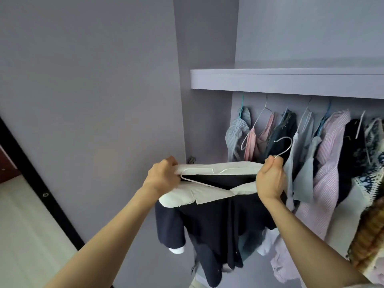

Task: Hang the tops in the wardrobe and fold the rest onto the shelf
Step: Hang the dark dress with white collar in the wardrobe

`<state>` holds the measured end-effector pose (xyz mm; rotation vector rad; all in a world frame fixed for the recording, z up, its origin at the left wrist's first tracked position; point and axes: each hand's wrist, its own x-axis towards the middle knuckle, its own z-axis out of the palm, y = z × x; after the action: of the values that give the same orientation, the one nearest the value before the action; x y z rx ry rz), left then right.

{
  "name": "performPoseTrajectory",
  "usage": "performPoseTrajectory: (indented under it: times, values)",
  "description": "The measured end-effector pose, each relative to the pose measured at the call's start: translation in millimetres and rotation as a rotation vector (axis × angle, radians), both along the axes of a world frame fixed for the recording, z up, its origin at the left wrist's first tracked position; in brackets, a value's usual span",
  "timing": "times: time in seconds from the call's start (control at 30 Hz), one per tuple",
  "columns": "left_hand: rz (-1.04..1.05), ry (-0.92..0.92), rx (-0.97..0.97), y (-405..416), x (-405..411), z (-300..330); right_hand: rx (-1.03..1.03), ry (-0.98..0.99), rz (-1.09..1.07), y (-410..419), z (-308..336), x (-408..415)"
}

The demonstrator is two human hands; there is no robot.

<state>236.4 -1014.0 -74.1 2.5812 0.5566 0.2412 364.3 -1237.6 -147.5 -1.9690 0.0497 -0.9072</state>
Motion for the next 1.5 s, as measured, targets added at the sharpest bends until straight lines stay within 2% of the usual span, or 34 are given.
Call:
performPoseTrajectory:
  times: [0.1, 0.23, 0.3, 0.43, 0.5, 0.57, 0.67, 0.77, 0.83, 0.9, 0.93, 1.0, 1.07, 1.17, 1.3, 1.43, 1.5]
  values:
    - [0.051, 0.208, 0.108, -1, 1, -3, -0.090, 0.005, -0.043, -4, 1, 2]
    - [0.053, 0.216, 0.045, 1, 7, -4, -0.237, 0.004, -0.093, -6, 4, 1]
    - [0.042, 0.135, -0.093, 3, 11, -4, -0.295, 0.011, -0.101, -6, 7, 2]
    - [0.129, -0.071, -0.552, 6, 16, -2, -0.303, -0.060, -0.103, -6, 21, 1]
    - [0.160, -0.140, -0.629, 5, 16, -2, -0.365, -0.166, -0.077, -3, 24, -5]
    - [0.159, -0.184, -0.495, 6, 17, -1, -0.414, -0.234, -0.057, 0, 26, -10]
    - [0.097, -0.108, -0.273, 3, 16, -1, -0.426, -0.234, 0.046, 5, 31, -14]
    - [0.060, -0.068, -0.253, 0, 18, 0, -0.548, -0.208, 0.286, 16, 32, -23]
    - [0.050, -0.089, -0.236, -3, 18, 3, -0.731, -0.160, 0.445, 24, 26, -31]
    - [0.016, -0.142, -0.193, -4, 20, 8, -0.839, -0.172, 0.508, 27, 21, -37]
    - [-0.006, -0.166, -0.165, -4, 21, 10, -0.802, -0.190, 0.490, 25, 21, -36]
    - [-0.077, -0.183, -0.137, -3, 20, 13, -0.544, -0.154, 0.412, 19, 29, -31]
    - [-0.178, -0.152, -0.204, -4, 17, 11, -0.362, -0.062, 0.423, 16, 34, -24]
    - [-0.281, -0.044, -0.282, -5, 12, 6, -0.387, 0.012, 0.559, 19, 30, -24]
    - [-0.205, -0.051, -0.070, 9, 5, -14, -0.316, -0.023, 0.560, 16, 30, -25]
    - [-0.307, 0.006, -0.099, 7, -3, -35, -0.209, -0.016, 0.553, 12, 38, -27]
    - [-0.301, -0.064, -0.034, -1, -1, -39, -0.189, -0.003, 0.558, 13, 41, -29]
